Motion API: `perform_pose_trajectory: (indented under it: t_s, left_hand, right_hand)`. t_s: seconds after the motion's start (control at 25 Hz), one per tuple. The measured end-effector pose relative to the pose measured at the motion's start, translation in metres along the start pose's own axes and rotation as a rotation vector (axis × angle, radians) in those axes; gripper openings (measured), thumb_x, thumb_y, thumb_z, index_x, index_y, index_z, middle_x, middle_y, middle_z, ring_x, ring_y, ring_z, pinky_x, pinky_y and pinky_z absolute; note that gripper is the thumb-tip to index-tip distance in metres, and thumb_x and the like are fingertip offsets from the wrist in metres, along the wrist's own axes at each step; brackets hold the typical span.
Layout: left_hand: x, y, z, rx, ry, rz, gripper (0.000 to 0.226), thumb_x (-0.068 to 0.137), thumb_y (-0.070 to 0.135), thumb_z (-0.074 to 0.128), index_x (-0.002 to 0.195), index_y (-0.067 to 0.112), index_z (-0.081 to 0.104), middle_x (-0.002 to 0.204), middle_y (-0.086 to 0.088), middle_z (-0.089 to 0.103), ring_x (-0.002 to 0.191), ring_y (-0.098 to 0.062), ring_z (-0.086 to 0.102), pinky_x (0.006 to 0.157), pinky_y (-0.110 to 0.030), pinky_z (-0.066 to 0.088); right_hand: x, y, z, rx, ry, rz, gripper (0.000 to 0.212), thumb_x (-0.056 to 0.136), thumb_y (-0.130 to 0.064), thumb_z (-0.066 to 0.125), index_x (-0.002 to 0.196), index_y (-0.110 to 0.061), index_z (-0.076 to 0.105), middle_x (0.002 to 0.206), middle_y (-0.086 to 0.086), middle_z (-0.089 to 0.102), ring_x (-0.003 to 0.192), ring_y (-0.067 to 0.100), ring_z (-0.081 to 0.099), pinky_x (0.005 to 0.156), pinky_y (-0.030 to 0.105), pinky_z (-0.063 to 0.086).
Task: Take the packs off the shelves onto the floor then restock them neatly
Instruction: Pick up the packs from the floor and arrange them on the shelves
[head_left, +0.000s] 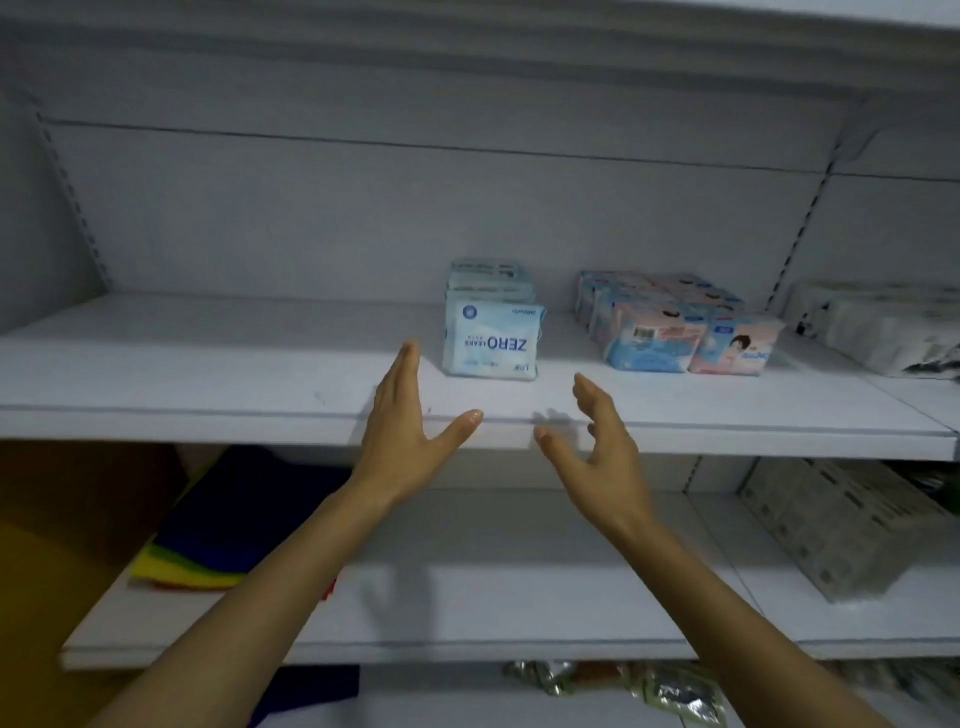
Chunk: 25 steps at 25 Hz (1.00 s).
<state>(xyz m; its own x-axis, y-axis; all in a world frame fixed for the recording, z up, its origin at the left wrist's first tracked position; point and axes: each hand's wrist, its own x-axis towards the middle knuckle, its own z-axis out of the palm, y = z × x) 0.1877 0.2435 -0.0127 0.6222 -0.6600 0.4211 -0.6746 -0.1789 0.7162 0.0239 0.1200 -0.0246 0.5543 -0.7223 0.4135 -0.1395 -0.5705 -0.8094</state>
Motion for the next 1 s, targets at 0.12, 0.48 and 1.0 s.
perform_pose_trajectory:
  t_s: [0.12, 0.48, 1.0]
  left_hand:
    - [-0.079, -0.001, -0.001, 0.077, -0.036, 0.028, 0.1, 0.083, 0.055, 0.063, 0.152, 0.026, -0.002, 0.161, 0.009, -0.001, 0.147, -0.007, 0.002, 0.117, -0.029, 0.011]
    - [-0.323, -0.071, -0.07, 0.394, -0.185, -0.416, 0.092, 0.086, 0.064, 0.052, 0.154, 0.023, 0.005, 0.162, 0.004, -0.004, 0.148, -0.016, -0.004, 0.119, -0.044, 0.015]
    - [-0.506, -0.209, -0.194, 0.269, -0.307, -0.948, 0.085, 0.089, 0.051, 0.057, 0.153, 0.014, 0.013, 0.161, -0.004, 0.01, 0.147, -0.022, 0.012, 0.117, -0.035, 0.017]
  right_hand:
    - [-0.068, 0.009, -0.007, -0.063, -0.131, 0.001, 0.072, 0.088, -0.036, 0.065, 0.149, -0.026, 0.028, 0.151, -0.008, 0.034, 0.138, 0.008, 0.032, 0.113, 0.033, 0.031]
    - [-0.261, 0.016, 0.073, -0.08, -0.635, 0.159, 0.077, 0.088, -0.046, 0.062, 0.15, -0.022, 0.023, 0.155, -0.003, 0.028, 0.141, 0.016, 0.03, 0.113, 0.035, 0.031]
    - [-0.395, -0.02, 0.267, -0.287, -1.102, 0.279, 0.068, 0.088, -0.042, 0.063, 0.144, -0.015, 0.037, 0.144, 0.005, 0.046, 0.131, 0.019, 0.044, 0.103, 0.03, 0.038]
